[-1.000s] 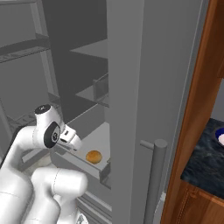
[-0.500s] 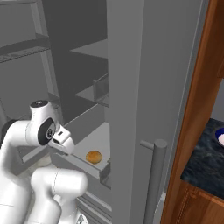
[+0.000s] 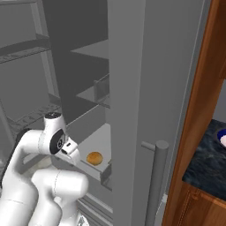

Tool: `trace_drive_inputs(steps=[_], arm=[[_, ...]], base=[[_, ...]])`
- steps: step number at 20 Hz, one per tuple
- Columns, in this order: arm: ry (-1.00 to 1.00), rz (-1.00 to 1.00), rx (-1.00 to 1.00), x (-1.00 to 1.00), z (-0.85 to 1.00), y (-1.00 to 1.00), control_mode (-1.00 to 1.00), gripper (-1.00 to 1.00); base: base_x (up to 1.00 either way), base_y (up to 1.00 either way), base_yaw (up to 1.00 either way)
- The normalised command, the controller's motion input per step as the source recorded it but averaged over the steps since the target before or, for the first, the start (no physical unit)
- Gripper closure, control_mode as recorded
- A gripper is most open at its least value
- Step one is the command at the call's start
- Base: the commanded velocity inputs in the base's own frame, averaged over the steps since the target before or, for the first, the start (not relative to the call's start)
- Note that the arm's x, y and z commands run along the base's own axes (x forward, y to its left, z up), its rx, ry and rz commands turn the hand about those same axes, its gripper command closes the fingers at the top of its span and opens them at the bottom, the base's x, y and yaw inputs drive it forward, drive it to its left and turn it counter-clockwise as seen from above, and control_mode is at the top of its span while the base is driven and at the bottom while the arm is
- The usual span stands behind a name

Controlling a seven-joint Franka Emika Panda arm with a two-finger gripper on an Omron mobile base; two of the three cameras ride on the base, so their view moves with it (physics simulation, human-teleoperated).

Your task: Place the garlic and potato inside the fridge drawer. Close the drawer after placing the vegetables.

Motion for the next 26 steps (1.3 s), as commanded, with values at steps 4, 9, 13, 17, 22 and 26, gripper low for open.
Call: trace_drive_inputs(steps=[4,9,13,17,22,26], arm=[[0.01,0.0,0.0,0.62,-0.35,-0.21,-1.0,-1.0],[0.0,0.0,0.0,0.65,0.0,-0.3,-1.0,-1.0],[0.0,0.0,0.0,0.76,0.0,-0.3,-1.0,-1.0],[0.0,0.0,0.0,0.71,0.0,-0.29,-1.0,-1.0],[0.0,0.0,-0.01,0.73,0.0,-0.19,-1.0,-1.0],[-0.06,0.0,-0.06,0.67,0.11,-0.12,-1.0,-1.0]], base=[[0.0,0.0,0.0],[0.0,0.0,0.0],[0.0,0.0,0.0],[0.0,0.0,0.0],[0.0,0.0,0.0],[0.0,0.0,0.0]])
